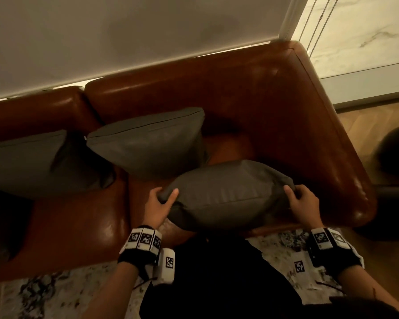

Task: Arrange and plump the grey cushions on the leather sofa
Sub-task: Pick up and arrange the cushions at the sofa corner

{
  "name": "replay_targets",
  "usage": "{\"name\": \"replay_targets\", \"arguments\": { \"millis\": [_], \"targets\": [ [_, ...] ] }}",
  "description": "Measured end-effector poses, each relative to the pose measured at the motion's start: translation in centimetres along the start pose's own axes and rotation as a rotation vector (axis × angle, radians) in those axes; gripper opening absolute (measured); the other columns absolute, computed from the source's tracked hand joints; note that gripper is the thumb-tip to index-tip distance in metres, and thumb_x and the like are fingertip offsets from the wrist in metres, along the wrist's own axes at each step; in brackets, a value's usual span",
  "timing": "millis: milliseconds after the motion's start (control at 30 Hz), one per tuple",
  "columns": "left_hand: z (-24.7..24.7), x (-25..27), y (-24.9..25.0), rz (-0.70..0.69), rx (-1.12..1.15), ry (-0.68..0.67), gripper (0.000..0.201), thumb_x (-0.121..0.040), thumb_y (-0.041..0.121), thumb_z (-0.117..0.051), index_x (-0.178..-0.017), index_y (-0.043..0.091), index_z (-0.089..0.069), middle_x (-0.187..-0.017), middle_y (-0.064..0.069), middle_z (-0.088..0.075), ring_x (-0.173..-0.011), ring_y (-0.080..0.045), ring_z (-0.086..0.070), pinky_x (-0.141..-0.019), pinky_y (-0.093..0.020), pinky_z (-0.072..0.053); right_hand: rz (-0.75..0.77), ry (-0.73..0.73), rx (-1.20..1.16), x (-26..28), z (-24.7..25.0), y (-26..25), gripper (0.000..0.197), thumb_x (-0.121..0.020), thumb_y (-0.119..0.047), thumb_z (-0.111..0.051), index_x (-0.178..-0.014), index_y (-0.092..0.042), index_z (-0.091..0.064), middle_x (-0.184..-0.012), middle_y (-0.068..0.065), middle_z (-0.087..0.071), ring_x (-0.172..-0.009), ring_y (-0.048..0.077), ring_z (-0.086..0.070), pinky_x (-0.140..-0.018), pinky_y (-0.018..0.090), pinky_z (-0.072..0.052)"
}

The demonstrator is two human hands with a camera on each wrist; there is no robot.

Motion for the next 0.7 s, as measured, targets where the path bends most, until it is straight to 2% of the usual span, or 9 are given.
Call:
{"name": "replay_targets", "arguments": {
  "millis": [67, 167, 233, 300, 400, 467, 533, 600, 700],
  "targets": [
    [0.4, 0.4, -0.2, -0.053, -0.042, 0.062, 0.046, -0.082, 0.038, -0.067, -0.113, 0.005, -0.059, -0.114, -0.013, -0.064, -0.109, -0.028, -0.059, -0.091, -0.032, -0.044, -0.014, -0.007, -0.018, -0.5, 0.4, 0.3, 0.036, -0.092, -0.036, -0.054, -0.104, -0.003, -0.063, -0.091, 0.012, -0.065, -0.089, 0.029, -0.061, -0.082, 0.043, -0.050],
    [1.3, -0.2, -0.4, -0.178, -0.099, 0.109, 0.028, -0.084, 0.029, -0.066, -0.084, 0.001, -0.067, -0.087, -0.017, -0.070, -0.088, -0.032, -0.065, -0.073, -0.029, -0.042, -0.175, -0.092, -0.237, -0.6, 0.5, 0.7, 0.026, -0.092, -0.038, -0.054, -0.088, -0.015, -0.064, -0.094, 0.011, -0.065, -0.086, 0.025, -0.063, -0.081, 0.049, -0.054],
    [2.2, -1.1, 0.0, -0.179, -0.021, 0.136, 0.029, -0.088, 0.026, -0.061, -0.086, -0.001, -0.068, -0.088, -0.020, -0.070, -0.089, -0.032, -0.064, -0.072, -0.027, -0.039, -0.346, -0.199, -0.522, 0.1, 0.0, 0.2, 0.021, -0.092, -0.037, -0.055, -0.087, -0.018, -0.063, -0.097, 0.007, -0.064, -0.089, 0.022, -0.061, -0.081, 0.040, -0.052],
    [3.1, -2.3, 0.7, -0.171, 0.093, 0.199, 0.031, -0.091, 0.026, -0.057, -0.091, -0.003, -0.068, -0.093, -0.022, -0.069, -0.092, -0.029, -0.063, -0.075, -0.028, -0.040, -0.415, -0.255, -0.648, 0.5, -0.5, -0.4, 0.027, -0.089, -0.039, -0.058, -0.095, -0.014, -0.065, -0.100, 0.006, -0.066, -0.094, 0.022, -0.062, -0.087, 0.041, -0.048],
    [3.6, -4.0, 1.1, -0.149, 0.138, 0.241, 0.034, -0.091, 0.029, -0.056, -0.100, -0.001, -0.068, -0.103, -0.020, -0.069, -0.102, -0.028, -0.062, -0.084, -0.030, -0.043, -0.353, -0.181, -0.601, 0.5, -1.4, -1.2, 0.029, -0.089, -0.033, -0.060, -0.103, -0.008, -0.063, -0.107, 0.008, -0.063, -0.092, 0.020, -0.061, -0.085, 0.041, -0.050],
    [3.2, -4.5, 1.0, -0.160, 0.111, 0.158, 0.036, -0.089, 0.031, -0.058, -0.105, 0.000, -0.067, -0.108, -0.019, -0.068, -0.106, -0.029, -0.061, -0.091, -0.034, -0.046, -0.299, -0.105, -0.516, 0.2, -1.7, -1.9, 0.029, -0.092, -0.026, -0.057, -0.112, -0.006, -0.059, -0.112, 0.012, -0.060, -0.095, 0.023, -0.060, -0.085, 0.043, -0.051],
    [3.1, -4.7, 0.6, -0.172, 0.023, 0.086, 0.037, -0.088, 0.033, -0.060, -0.099, -0.001, -0.067, -0.102, -0.020, -0.069, -0.100, -0.032, -0.062, -0.087, -0.035, -0.047, -0.271, -0.075, -0.454, -0.3, -1.7, -2.5, 0.030, -0.092, -0.025, -0.057, -0.115, -0.005, -0.059, -0.110, 0.013, -0.060, -0.095, 0.023, -0.060, -0.080, 0.040, -0.053],
    [3.2, -4.9, 0.2, -0.181, -0.066, 0.087, 0.042, -0.088, 0.037, -0.059, -0.093, -0.004, -0.066, -0.097, -0.023, -0.068, -0.096, -0.035, -0.062, -0.083, -0.037, -0.045, -0.256, -0.048, -0.402, -0.8, -1.4, -2.7, 0.032, -0.089, -0.024, -0.061, -0.113, -0.001, -0.061, -0.106, 0.012, -0.063, -0.090, 0.021, -0.062, -0.078, 0.038, -0.054],
    [3.7, -5.1, 0.7, -0.209, -0.109, 0.096, 0.044, -0.090, 0.037, -0.055, -0.075, -0.004, -0.062, -0.076, -0.019, -0.062, -0.083, -0.035, -0.061, -0.072, -0.034, -0.041, -0.208, 0.029, -0.245, -1.3, -0.9, -2.7, 0.031, -0.082, -0.027, -0.070, -0.104, -0.004, -0.068, -0.100, 0.012, -0.068, -0.096, 0.027, -0.063, -0.088, 0.045, -0.052]
  ]
}}
Point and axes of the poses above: each hand's wrist, its own x-axis away from the middle knuckle, its own z-axis out of the back of the hand, y = z × x, the point moved 3 cm from there along -x, towards the middle knuckle
